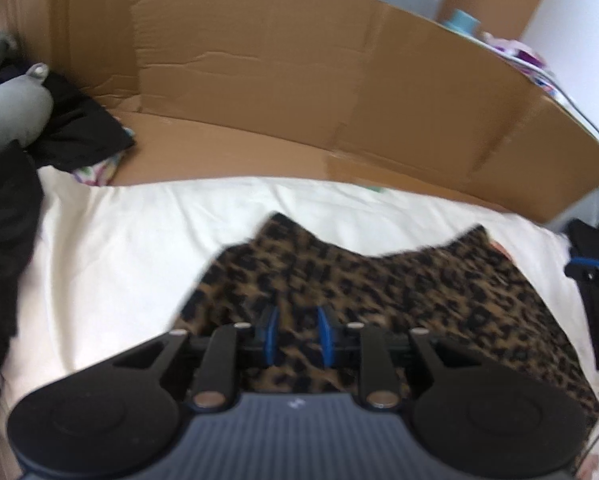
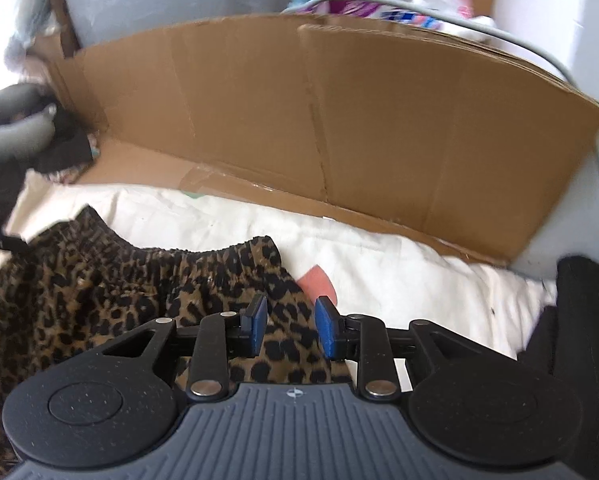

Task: Fold clothes
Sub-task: 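Lower the skirt flat onto the sheet and open both tools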

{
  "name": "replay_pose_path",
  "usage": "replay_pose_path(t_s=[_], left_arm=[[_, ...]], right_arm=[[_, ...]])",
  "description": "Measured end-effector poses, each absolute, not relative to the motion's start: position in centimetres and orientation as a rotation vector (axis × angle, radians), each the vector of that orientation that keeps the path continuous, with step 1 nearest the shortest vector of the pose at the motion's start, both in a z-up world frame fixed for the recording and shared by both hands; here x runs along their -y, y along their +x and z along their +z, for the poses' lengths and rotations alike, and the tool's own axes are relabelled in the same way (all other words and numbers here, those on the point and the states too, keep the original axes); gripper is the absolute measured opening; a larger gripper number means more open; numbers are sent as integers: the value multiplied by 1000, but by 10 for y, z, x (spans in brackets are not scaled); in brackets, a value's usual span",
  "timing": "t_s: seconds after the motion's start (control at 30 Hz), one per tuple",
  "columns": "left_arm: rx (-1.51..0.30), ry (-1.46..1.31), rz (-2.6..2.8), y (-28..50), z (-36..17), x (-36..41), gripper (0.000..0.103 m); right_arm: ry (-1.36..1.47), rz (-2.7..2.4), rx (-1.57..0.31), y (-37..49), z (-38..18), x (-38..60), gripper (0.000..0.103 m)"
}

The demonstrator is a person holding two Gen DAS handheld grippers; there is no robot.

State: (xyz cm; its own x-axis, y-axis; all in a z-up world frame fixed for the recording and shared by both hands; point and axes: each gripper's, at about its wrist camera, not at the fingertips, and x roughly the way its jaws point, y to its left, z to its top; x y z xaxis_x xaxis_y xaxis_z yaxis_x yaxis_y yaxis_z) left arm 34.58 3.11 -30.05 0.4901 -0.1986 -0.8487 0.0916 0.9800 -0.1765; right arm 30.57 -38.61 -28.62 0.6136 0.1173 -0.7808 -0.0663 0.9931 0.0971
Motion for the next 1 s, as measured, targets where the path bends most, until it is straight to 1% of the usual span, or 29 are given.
replay_pose_path(t_s=[0.33,0.67,0.9,0.97,1.0], left_arm=[[-1054,-195,-246,286,-282,18,26],[-1157,-147,-410,215,-303,67,26],[-1255,-187,-467,177,-314,87,26],[-1275,-204,-478,172,-316,89,28],[-1284,-210,-484,170,-317,90,31]], right_arm=[[147,41,-912,232,-271,430,34],[166,-17,-1011,157,-288,471,35],[174,-58,-1067,124,-306,481,35],[171,-65,-1071,120,-308,484,36],[175,-70,-1071,119,-309,486,36]])
